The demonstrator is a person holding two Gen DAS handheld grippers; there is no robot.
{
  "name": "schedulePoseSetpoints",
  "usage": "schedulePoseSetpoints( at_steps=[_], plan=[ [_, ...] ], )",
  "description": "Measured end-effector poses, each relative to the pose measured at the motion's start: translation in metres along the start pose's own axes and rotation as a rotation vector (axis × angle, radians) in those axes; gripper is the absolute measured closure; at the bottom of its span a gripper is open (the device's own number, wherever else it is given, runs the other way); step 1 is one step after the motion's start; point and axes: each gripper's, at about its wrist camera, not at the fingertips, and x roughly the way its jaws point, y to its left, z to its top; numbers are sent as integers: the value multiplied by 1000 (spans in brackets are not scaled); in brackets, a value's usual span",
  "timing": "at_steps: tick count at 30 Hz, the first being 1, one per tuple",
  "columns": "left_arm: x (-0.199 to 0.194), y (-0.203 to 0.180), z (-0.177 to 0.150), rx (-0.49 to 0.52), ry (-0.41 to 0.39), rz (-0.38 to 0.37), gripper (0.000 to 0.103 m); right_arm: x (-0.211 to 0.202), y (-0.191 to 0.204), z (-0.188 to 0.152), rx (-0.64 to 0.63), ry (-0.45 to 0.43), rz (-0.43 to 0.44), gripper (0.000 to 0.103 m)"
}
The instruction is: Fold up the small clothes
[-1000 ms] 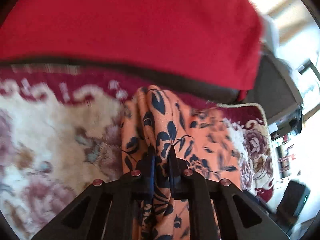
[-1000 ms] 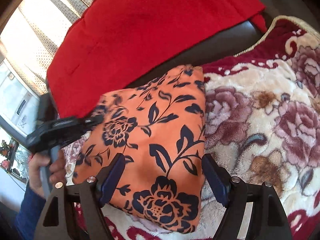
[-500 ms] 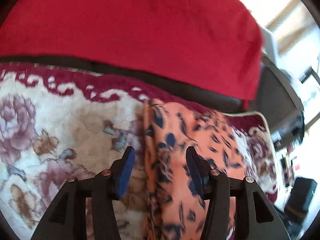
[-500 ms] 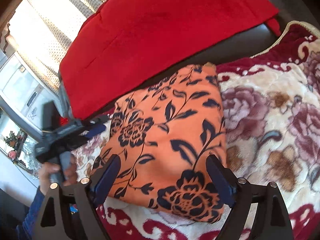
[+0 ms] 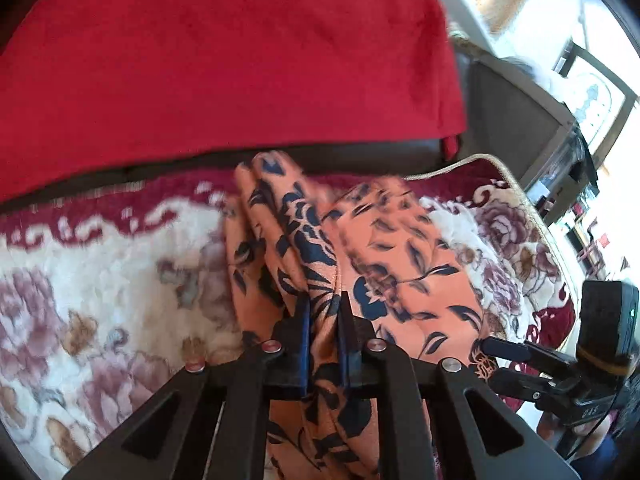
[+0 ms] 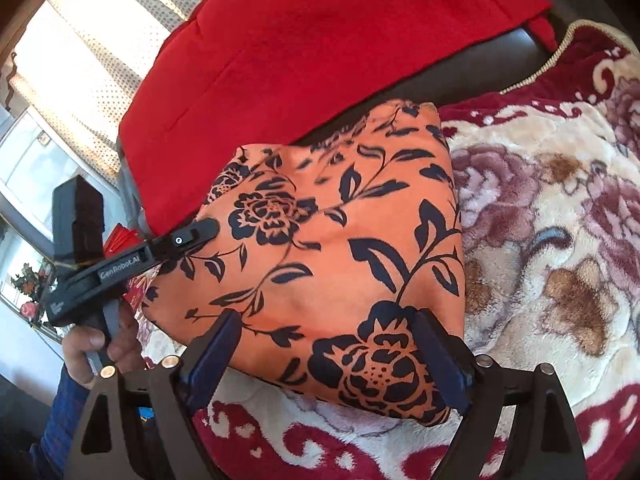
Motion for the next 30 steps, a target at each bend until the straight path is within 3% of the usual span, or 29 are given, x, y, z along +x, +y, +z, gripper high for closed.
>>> schedulePoseSetpoints(
  at_steps=[3, 7, 11, 12, 14, 17, 19, 22, 25, 27, 30],
  plan=[
    [27, 23, -28, -63, 81, 27, 88, 0, -1, -1, 0, 2, 17, 14],
    [11, 34, -35, -153, 45, 16, 75, 1, -1, 2, 1, 5, 13, 14],
    [-21, 23, -42, -142, -27, 31, 66, -8, 3, 10, 21, -36, 54, 14],
    [-21, 22, -49, -142, -21, 35, 66, -8, -1, 10, 55, -37, 95, 13],
    [-3, 20, -67, -125, 67, 79, 66, 3, -19, 8, 155, -5, 176, 11],
    [-2, 33, -88, -219, 45, 38, 66, 14, -57, 3, 371, 15, 270, 12],
    [-9, 29, -91, -199, 35, 54, 66, 0, -50, 14, 348, -20, 277, 10],
    [-5, 23, -92, -163, 42, 75, 64, -5, -33, 45, 287, -42, 333, 10],
    [-13, 21, -85, -177, 42, 71, 66, 27, -44, 82, 320, 36, 363, 10],
    [-19, 13, -62, -159, 6, 38, 67, 61, -69, 96, 405, 112, 314, 10],
    [-24, 5, -25, -81, -67, 11, 58, 68, -71, 110, 406, 124, 378, 8]
  ],
)
